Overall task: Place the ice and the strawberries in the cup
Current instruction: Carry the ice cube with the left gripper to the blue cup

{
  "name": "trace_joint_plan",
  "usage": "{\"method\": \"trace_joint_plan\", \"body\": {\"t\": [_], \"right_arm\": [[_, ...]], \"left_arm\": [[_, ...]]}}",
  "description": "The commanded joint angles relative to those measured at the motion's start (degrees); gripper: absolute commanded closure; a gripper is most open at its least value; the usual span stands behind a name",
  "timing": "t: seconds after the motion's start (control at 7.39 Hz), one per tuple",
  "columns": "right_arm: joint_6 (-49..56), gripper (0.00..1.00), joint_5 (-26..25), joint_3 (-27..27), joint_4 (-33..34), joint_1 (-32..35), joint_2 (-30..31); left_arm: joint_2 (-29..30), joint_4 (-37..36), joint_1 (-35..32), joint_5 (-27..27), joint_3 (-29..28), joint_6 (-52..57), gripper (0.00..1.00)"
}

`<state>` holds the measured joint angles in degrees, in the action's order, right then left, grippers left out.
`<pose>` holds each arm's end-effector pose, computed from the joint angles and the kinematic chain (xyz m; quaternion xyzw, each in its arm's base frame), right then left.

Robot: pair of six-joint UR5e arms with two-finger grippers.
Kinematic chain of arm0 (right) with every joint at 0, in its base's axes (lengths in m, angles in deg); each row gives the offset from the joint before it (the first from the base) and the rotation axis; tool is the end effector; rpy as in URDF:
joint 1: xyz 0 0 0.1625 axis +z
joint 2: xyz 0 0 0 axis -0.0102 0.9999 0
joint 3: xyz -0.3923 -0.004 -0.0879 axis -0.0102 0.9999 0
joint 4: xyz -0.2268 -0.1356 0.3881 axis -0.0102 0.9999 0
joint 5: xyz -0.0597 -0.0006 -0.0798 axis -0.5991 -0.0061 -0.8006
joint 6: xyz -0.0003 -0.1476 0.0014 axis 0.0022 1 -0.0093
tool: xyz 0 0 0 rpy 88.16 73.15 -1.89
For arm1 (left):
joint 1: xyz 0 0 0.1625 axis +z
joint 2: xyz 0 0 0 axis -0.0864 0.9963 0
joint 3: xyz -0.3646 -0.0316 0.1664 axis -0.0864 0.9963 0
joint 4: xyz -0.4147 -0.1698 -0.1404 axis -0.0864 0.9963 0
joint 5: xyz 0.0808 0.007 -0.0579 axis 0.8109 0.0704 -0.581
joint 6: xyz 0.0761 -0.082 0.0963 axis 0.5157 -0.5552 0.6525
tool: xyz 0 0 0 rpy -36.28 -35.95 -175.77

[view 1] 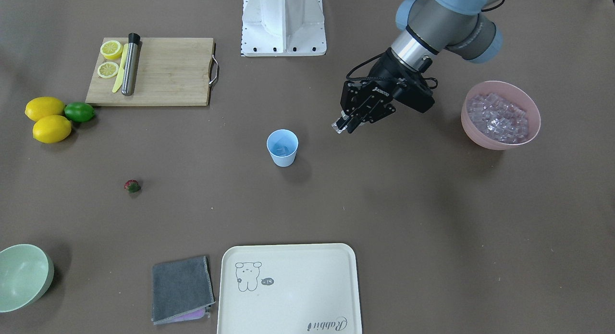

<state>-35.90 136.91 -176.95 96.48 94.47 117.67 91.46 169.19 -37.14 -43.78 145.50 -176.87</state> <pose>0.0651 -0.4650 0.6207 0.1463 -0.3946 -0.0200 0.9069 0.5192 -0.4629 0.1647 0.1494 0.6370 -0.1551 0.7401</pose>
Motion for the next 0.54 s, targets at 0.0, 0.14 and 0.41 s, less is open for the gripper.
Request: {"method": "trace_joint_plan", "body": {"t": [0.0, 0.14, 0.41], "right_arm": [[0.0, 0.0, 0.0, 0.0, 0.0, 0.0, 0.0], [0.1, 0.0, -0.1, 0.0, 0.1, 0.0, 0.0], [0.2, 0.0, -0.1, 0.0, 0.0, 0.0, 0.0]], "left_arm": [[3.9, -3.6, 9.6, 15.4, -1.0, -4.7, 1.0], [5.3, -3.4, 12.4, 20.8, -3.4, -5.1, 1.0], [6.4, -3.0, 13.5, 23.9, -5.9, -5.2, 1.0]]}}
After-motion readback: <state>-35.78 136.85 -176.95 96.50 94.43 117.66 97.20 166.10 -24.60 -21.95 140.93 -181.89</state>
